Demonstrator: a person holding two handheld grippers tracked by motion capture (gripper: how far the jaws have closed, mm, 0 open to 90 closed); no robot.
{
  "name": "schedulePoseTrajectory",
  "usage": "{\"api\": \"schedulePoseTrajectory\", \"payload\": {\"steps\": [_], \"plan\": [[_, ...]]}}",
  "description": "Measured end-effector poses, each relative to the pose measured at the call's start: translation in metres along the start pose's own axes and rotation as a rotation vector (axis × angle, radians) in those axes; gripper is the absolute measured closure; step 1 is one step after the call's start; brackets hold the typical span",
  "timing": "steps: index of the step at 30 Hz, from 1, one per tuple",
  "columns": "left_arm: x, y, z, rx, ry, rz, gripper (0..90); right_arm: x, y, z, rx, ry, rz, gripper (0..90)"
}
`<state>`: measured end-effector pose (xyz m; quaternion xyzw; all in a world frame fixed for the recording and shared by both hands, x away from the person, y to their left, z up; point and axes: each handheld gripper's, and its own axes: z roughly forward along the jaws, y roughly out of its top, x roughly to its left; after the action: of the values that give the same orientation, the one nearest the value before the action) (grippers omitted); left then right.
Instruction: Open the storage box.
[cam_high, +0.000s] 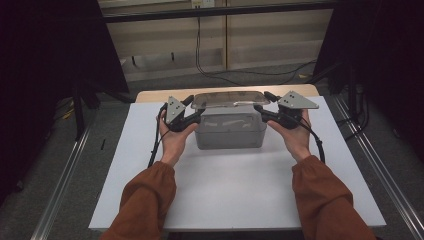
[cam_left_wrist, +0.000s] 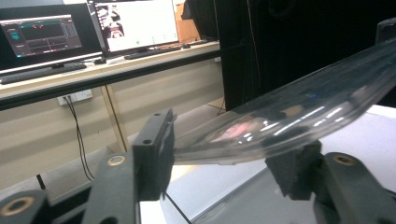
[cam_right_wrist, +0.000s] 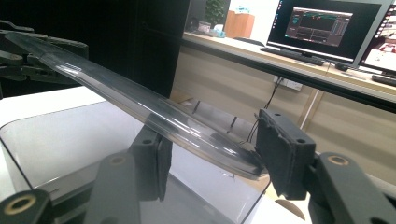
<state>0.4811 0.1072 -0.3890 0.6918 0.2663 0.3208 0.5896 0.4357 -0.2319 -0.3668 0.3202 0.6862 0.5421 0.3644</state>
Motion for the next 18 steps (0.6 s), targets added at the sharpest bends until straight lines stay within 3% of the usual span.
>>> {"api": "schedulePoseTrajectory", "payload": {"steps": [5,13,18], "plan": [[0.004,0.004,0.004,0.003,-0.005,0.012,50.4,-0.001,0.004,0.002,-0.008,0.002,-0.001,47.5],[0.01,0.007,0.011,0.036,0.011,0.047,45.7,-0.004,0.006,0.003,-0.011,0.008,0.006,47.7],[0.012,0.006,0.015,0.033,-0.003,0.039,54.8,-0.006,0.008,0.004,-0.021,0.009,0.006,48.6]]}}
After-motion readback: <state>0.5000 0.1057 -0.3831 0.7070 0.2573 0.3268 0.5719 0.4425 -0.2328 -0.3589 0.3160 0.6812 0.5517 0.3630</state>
